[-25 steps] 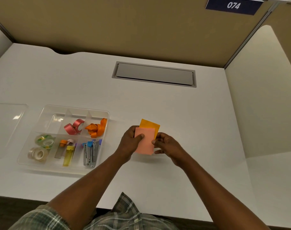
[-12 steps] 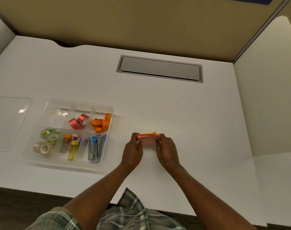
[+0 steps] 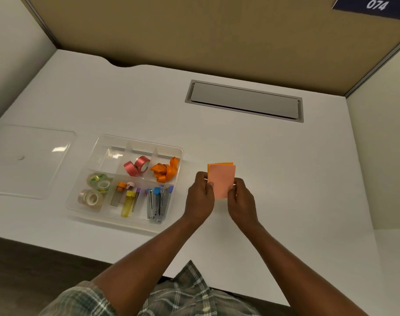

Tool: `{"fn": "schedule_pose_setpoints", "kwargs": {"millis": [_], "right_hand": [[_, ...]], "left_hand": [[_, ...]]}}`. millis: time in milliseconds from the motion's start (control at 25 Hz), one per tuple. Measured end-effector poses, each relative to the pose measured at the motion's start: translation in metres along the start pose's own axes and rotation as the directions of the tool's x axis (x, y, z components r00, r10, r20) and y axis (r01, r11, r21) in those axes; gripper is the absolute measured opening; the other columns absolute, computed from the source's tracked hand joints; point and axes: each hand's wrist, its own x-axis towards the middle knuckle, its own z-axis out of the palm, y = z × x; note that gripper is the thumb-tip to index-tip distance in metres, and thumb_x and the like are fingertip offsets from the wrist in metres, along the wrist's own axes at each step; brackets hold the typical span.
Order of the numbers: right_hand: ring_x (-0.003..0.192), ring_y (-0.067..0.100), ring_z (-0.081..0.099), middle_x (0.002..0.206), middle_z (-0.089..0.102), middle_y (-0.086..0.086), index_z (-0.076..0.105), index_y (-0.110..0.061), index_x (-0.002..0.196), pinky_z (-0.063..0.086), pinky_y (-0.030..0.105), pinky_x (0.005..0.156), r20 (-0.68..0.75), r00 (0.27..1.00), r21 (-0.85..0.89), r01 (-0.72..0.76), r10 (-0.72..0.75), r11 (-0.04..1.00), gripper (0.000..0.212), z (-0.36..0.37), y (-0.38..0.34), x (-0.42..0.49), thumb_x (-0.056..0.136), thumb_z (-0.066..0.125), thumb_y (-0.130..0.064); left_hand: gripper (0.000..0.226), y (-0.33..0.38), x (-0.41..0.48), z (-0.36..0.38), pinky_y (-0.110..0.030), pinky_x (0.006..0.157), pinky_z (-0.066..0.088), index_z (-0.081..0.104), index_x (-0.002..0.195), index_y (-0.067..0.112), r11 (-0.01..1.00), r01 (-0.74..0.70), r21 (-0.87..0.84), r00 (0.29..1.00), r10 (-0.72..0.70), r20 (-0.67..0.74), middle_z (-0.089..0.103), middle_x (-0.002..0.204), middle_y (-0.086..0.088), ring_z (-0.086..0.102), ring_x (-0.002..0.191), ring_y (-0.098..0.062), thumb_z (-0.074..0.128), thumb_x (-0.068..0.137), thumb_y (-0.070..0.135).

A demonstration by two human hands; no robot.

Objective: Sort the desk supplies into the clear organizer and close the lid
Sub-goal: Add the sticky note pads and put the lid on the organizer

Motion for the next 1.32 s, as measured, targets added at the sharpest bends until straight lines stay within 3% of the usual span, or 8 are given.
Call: {"fn": "schedule_pose_setpoints", "kwargs": {"millis": [120,280,440,520,720,880,1080,1320], "right_hand": [[0.076,0.012,0.059,0.091,0.065,-0.004,0.058,-0.017,0.116,0.046,0.034,0.069,-0.005,0.999,0.135,-0.039,0.04,0.99,0.022,0.016,-0.041,0.01,0.101,0.042,-0.019],[0.09,0.006,0.063,0.102,0.066,-0.011,0.056,-0.026,0.124,0.044,0.019,0.072,0.043,0.997,0.198,-0.064,0.057,0.978,0.026,0.057,-0.088,0.016,0.098,0.053,-0.03],[0.12,0.023,0.059,0.138,0.053,0.005,0.033,-0.022,0.149,0.052,0.037,0.094,0.157,0.973,0.089,-0.186,0.171,0.979,0.064,0.102,-0.116,0.014,0.095,0.06,-0.043],[0.127,0.027,0.054,0.142,0.051,0.007,0.028,-0.021,0.15,0.05,0.044,0.1,0.192,0.959,0.089,-0.227,0.207,0.97,0.069,0.117,-0.121,0.012,0.094,0.06,-0.047],[0.113,0.027,0.064,0.128,0.062,0.005,0.042,-0.021,0.138,0.053,0.035,0.083,0.15,0.966,0.115,-0.227,0.209,0.967,0.055,0.133,-0.129,0.008,0.093,0.061,-0.046],[0.117,0.03,0.062,0.132,0.06,0.007,0.039,-0.019,0.141,0.054,0.045,0.091,0.119,0.967,0.077,-0.235,0.225,0.969,0.058,0.14,-0.133,0.007,0.093,0.063,-0.04],[0.116,0.031,0.062,0.133,0.059,0.008,0.037,-0.02,0.141,0.055,0.047,0.091,0.075,0.968,0.065,-0.244,0.239,0.968,0.059,0.149,-0.137,0.003,0.092,0.067,-0.034],[0.119,0.033,0.06,0.136,0.057,0.01,0.034,-0.018,0.144,0.054,0.05,0.092,0.06,0.959,0.05,-0.28,0.277,0.959,0.061,0.153,-0.141,0.004,0.093,0.066,-0.029]], "left_hand": [[0.02,0.003,0.014,-0.049,-0.031,0.073,0.059,0.052,0.12,0.012,0.996,0.002,-0.094,0.994,-0.012,-0.11,0.055,0.11,0.002,0.059,0.096,-0.018,0.047,0.102,0.02],[0.016,-0.02,0.042,-0.139,-0.019,0.062,0.043,0.061,0.111,0.016,0.993,0.064,-0.104,0.961,-0.089,-0.26,0.064,0.102,0.0,0.06,0.09,-0.017,0.054,0.097,0.019],[0.014,-0.062,0.067,-0.232,-0.025,0.07,0.046,0.065,0.105,0.013,0.991,0.127,-0.045,0.896,-0.134,-0.423,0.065,0.092,0.001,0.059,0.085,-0.019,0.058,0.094,0.014],[0.015,-0.083,0.078,-0.264,-0.026,0.074,0.043,0.066,0.105,0.011,0.987,0.16,0.018,0.871,-0.133,-0.472,0.066,0.09,-0.002,0.059,0.084,-0.021,0.058,0.093,0.012],[0.019,-0.127,0.104,-0.299,-0.031,0.074,0.046,0.069,0.102,0.011,0.961,0.242,0.136,0.891,-0.164,-0.424,0.072,0.095,-0.009,0.064,0.09,-0.031,0.054,0.09,0.01],[0.017,-0.141,0.115,-0.297,-0.043,0.085,0.049,0.067,0.102,0.017,0.941,0.212,0.266,0.933,-0.114,-0.341,0.074,0.09,-0.011,0.065,0.094,-0.034,0.059,0.088,0.014],[0.033,-0.154,0.124,-0.293,-0.043,0.089,0.048,0.06,0.117,0.016,0.891,0.102,0.441,0.978,-0.008,-0.21,0.073,0.096,-0.009,0.065,0.098,-0.031,0.065,0.087,0.026],[0.034,-0.163,0.124,-0.31,-0.042,0.078,0.053,0.059,0.115,0.013,0.946,-0.051,0.32,0.951,0.144,-0.273,0.059,0.105,-0.011,0.064,0.09,-0.029,0.067,0.086,0.029]]}}
